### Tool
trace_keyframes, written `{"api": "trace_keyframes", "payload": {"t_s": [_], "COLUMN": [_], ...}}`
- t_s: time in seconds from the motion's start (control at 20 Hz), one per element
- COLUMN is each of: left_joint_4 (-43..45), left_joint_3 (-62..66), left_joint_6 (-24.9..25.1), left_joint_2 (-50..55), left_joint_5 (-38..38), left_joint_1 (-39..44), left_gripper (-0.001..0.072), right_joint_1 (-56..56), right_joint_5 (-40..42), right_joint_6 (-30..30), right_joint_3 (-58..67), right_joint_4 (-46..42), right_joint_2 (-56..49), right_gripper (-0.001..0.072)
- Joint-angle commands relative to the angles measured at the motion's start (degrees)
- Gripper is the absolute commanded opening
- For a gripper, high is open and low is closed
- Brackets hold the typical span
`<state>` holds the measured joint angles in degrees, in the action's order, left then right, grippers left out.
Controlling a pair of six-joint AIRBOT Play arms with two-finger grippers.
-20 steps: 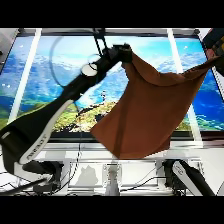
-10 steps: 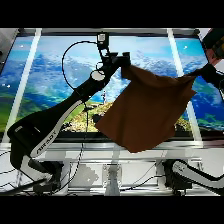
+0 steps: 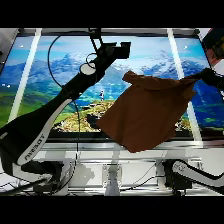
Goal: Fold the clothes and pants, and hang the long-sleeved shirts on hangers.
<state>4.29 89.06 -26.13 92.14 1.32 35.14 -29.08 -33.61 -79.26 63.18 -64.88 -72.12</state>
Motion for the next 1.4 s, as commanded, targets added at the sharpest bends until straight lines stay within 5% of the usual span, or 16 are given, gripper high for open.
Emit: {"api": "trace_keyframes", "payload": {"t_s": [0.0,0.1,0.25,0.45,0.6,0.7,0.8,0.85,0.9,1.15,1.35], "left_joint_4": [-0.04,2.21,19.54,42.47,56.76,66.53,73.16,74.14,74.12,70.34,56.89], "left_joint_3": [-0.04,-0.98,-2.97,-3.21,-3.13,-3.13,-3.19,-3.30,-3.52,-12.00,-20.48], "left_joint_6": [-0.44,-1.31,-5.49,-38.10,-46.38,-55.87,-63.43,-65.20,-65.42,-61.40,-52.78], "left_joint_2": [-2.01,-1.99,-1.95,-1.90,-2.60,-2.60,-2.54,-2.47,-2.19,-1.01,-1.01], "left_joint_5": [-9.55,-17.68,-26.10,-26.93,-35.34,-45.11,-54.86,-58.14,-59.82,-61.66,-61.33], "left_joint_1": [-2.56,-4.96,-6.78,-6.75,-7.15,-8.17,-9.79,-10.80,-11.67,-13.60,-13.84], "left_gripper": [0.0696,0.0508,0.0423,0.0407,0.0275,0.0277,0.0473,0.0586,0.0600,0.0586,0.0586], "right_joint_1": [-1.81,-6.19,-12.55,-13.11,-10.95,-9.60,-8.70,-8.37,-8.37,-8.37,-8.37], "right_joint_5": [-1.68,-4.68,-10.16,-11.85,-11.82,-11.69,-10.86,-10.01,-9.38,-8.85,-8.72], "right_joint_6": [-11.82,-15.10,-15.61,-15.58,-15.56,-15.56,-15.58,-15.58,-15.58,-15.56,-15.56], "right_joint_3": [0.04,0.04,0.04,0.04,0.04,0.04,0.04,0.04,0.04,0.04,0.04], "right_joint_4": [-13.14,-14.71,-14.43,-13.00,-12.50,-12.44,-12.17,-12.15,-11.56,-12.13,-13.51], "right_joint_2": [-0.02,-0.02,-0.02,-0.02,-0.02,-0.02,-0.02,-0.02,-0.02,-0.02,-0.04], "right_gripper": [0.0016,0.0017,0.0017,0.0017,0.0017,0.0017,0.0017,0.0017,0.0017,0.0017,0.0017]}}
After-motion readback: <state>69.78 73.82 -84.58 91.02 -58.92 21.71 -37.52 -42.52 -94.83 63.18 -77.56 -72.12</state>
